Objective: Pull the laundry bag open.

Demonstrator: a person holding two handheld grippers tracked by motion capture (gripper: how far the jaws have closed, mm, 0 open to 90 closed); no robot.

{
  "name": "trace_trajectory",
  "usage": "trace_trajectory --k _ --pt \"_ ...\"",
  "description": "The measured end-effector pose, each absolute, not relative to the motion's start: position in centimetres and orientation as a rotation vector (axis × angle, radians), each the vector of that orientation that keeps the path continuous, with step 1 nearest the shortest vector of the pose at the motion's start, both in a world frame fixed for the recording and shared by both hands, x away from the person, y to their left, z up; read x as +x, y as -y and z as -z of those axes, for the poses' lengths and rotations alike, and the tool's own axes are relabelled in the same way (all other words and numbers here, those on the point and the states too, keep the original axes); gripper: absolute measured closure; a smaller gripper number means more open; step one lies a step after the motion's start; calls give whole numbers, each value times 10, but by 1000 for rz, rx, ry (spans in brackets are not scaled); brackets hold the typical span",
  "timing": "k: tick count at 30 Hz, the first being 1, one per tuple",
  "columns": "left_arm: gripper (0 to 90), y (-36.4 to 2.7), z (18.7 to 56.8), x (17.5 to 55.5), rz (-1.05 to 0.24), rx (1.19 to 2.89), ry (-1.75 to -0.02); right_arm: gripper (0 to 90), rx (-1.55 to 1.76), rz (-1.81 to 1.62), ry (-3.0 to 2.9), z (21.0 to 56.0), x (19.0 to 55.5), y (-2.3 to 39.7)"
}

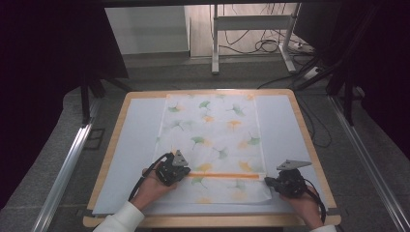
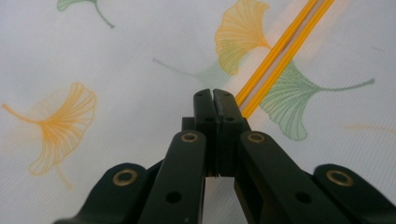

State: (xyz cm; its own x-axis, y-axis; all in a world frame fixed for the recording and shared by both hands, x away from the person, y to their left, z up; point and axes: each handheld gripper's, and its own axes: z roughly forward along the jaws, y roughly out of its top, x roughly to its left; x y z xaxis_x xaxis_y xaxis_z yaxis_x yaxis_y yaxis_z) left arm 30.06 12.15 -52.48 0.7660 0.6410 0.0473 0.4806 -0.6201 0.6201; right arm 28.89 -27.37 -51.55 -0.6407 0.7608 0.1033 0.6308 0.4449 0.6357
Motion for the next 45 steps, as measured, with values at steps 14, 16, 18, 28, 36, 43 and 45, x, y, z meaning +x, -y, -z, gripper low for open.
trace_trajectory --k 14,16,18,28,36,43,45 --pt "900 -136 525 297 -367 2355 -880 894 1219 -971 -2497 515 289 274" --pt "900 -137 525 297 -369 2356 -880 894 1219 -971 -2497 515 289 274" --pt "900 -138 525 297 -367 2354 -885 894 1218 -971 -2497 515 289 274" --pt "900 -147 526 296 -379 2351 -909 894 1217 -970 -2497 515 289 274" --pt "900 -157 526 294 -385 2342 -938 894 1214 -970 -2497 515 289 273" --pt "900 -167 526 292 -383 2330 -977 894 1209 -968 -2498 515 289 274" --pt "900 -172 526 292 -391 2329 -987 894 1209 -968 -2498 515 289 274"
